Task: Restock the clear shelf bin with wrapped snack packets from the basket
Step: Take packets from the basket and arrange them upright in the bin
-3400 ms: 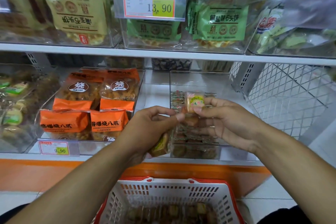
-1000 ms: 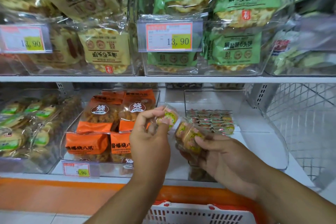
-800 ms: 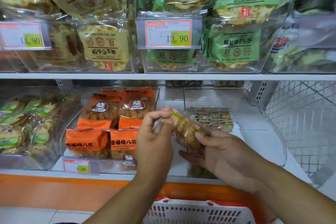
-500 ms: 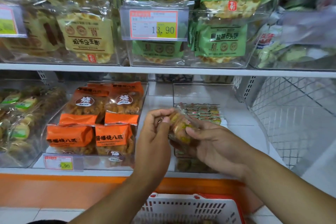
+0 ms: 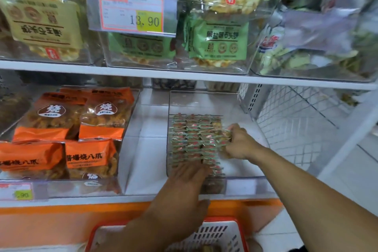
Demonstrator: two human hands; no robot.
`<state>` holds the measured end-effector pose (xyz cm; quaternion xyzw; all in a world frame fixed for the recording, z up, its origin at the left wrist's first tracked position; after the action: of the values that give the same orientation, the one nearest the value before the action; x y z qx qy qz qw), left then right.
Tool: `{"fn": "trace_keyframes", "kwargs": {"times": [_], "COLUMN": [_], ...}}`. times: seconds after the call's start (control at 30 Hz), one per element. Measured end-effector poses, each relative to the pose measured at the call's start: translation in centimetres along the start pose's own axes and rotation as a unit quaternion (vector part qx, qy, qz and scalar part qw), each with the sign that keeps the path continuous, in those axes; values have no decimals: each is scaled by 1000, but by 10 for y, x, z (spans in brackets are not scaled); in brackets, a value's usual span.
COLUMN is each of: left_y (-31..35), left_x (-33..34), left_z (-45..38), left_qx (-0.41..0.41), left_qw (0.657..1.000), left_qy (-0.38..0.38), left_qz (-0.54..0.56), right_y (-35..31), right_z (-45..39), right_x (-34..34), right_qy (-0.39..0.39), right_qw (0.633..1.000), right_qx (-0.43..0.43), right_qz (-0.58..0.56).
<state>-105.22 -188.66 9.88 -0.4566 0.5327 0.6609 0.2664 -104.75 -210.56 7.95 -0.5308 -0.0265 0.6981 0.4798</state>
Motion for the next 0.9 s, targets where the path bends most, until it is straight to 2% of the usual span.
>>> {"fn": "trace_keyframes", "kwargs": {"times": [0.1, 0.2, 0.47, 0.6, 0.67, 0.77, 0.9], "left_y": [-1, -4, -5, 1, 6, 5, 6], "left_x": [6, 12, 26, 20, 16, 17, 7], "left_z": [-1, -2, -4, 0, 2, 1, -2], "left_qx": [-7, -18, -36, -17, -6, -3, 19], "left_qw": [997, 994, 988, 985, 980, 984, 994], "left_qy": [-6, -14, -41, -44, -37, -44, -38], "left_qz": [-76, -105, -145, -168, -196, -171, -102], "right_y": [8, 13, 12, 21, 21, 17, -3], "right_z": [-18, -27, -31, -33, -34, -37, -18], "right_x": [9, 14, 14, 6, 10, 22, 8], "right_qy": [-12, -15, 25, 68, 61, 15, 38], "right_qw": [999, 997, 993, 988, 989, 993, 999], "right_qx": [-9, -18, 5, 22, 27, 27, 30], "right_qz": [-31, -76, -120, -135, -132, -112, 13]}}
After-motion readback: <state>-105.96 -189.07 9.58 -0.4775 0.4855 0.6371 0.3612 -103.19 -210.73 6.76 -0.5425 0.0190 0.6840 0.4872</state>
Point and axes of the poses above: each hand's wrist, its own z-axis away from the middle knuckle, its own x-axis out of the palm, y = z × x, the point moved 10 cm from there along -z, towards the middle knuckle, and after that the axes turned 13 degrees about -y, right-handed, at the moved point
